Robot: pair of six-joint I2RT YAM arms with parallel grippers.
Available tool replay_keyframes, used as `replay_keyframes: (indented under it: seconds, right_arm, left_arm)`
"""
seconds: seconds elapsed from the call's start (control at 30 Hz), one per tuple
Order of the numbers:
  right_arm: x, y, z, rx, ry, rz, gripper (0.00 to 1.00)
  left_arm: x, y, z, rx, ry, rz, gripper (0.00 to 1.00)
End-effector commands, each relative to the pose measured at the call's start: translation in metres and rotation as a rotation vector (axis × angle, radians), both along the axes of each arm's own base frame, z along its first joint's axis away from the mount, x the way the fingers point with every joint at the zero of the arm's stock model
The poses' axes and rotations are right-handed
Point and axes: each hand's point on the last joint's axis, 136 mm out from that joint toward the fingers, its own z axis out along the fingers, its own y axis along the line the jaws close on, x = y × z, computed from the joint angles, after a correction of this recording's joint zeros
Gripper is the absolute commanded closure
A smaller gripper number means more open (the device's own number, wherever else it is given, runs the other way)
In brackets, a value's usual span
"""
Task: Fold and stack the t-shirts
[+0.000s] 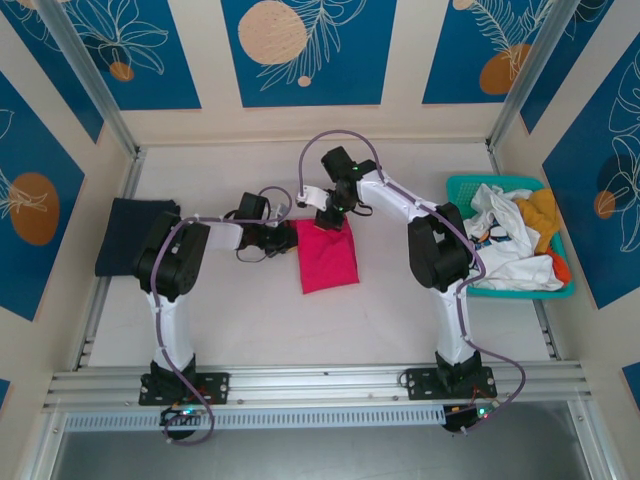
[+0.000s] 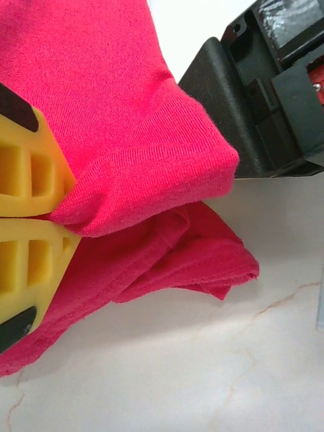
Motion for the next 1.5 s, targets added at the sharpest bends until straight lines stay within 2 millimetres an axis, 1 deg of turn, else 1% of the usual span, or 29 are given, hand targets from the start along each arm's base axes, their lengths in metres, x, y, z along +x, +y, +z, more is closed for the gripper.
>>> replay_keyframes:
  seconds: [0.0,0.07,0.17,0.47,0.63,0.67,0.7,0.73,0.8,0.87,0.9,0.93,1.07,1.2,1.33,1.4,1.47]
  right_arm:
    - [0.01,0.004,0.023,0.029,-0.054,-0.008,1.0]
    - [0.012,0.004,0.026,0.034,-0.07,-0.01,1.0]
    - [0.018,0.003,0.024,0.03,-0.08,-0.018,1.0]
    - [0.036,0.005,-0.008,-0.01,-0.076,-0.033,1.0]
    - [0.039,0.007,-0.024,-0.017,-0.06,-0.038,0.98]
    - [0.039,0.008,-0.026,-0.015,-0.056,-0.04,0.97]
    - [0.039,0.008,-0.027,-0.014,-0.053,-0.042,0.93]
    - [0.039,0.008,-0.027,-0.013,-0.057,-0.045,0.87]
    - [0.041,0.007,-0.021,-0.001,-0.08,-0.059,0.59]
    - [0.043,0.008,-0.009,0.023,-0.122,-0.073,0.44]
    - [0.044,0.007,-0.002,0.038,-0.146,-0.081,0.4]
    - [0.045,0.005,0.005,0.052,-0.165,-0.09,0.37]
    - [0.043,-0.002,0.04,0.133,-0.233,-0.14,0.29]
    - [0.036,-0.009,0.075,0.267,-0.281,-0.217,0.27]
    - [0.026,-0.015,0.089,0.354,-0.279,-0.322,0.26]
    - [0.022,-0.02,0.091,0.4,-0.238,-0.42,0.25]
    - [0.023,-0.029,0.087,0.442,-0.16,-0.56,0.25]
  left_arm:
    - [-0.043,0.04,-0.082,0.215,0.223,0.047,1.0]
    - [-0.044,0.04,-0.083,0.216,0.225,0.045,1.0]
    - [-0.044,0.04,-0.084,0.212,0.226,0.044,1.0]
    - [-0.044,0.041,-0.085,0.209,0.229,0.046,1.0]
    - [-0.044,0.042,-0.084,0.21,0.23,0.047,1.0]
    - [-0.044,0.043,-0.084,0.211,0.228,0.047,1.0]
    - [-0.043,0.043,-0.083,0.21,0.228,0.049,1.0]
    - [-0.043,0.044,-0.083,0.211,0.225,0.049,1.0]
    - [-0.043,0.045,-0.082,0.214,0.223,0.051,1.0]
    - [-0.042,0.047,-0.08,0.22,0.217,0.061,1.0]
    - [-0.041,0.048,-0.078,0.22,0.212,0.067,1.0]
    - [-0.04,0.048,-0.075,0.217,0.204,0.073,1.0]
    - [-0.038,0.051,-0.055,0.197,0.15,0.1,0.9]
    - [-0.033,0.055,-0.028,0.174,0.083,0.119,0.79]
    - [-0.03,0.059,-0.001,0.163,0.023,0.137,0.68]
    - [-0.03,0.064,0.011,0.173,-0.003,0.158,0.64]
    - [-0.029,0.071,0.02,0.198,-0.024,0.196,0.58]
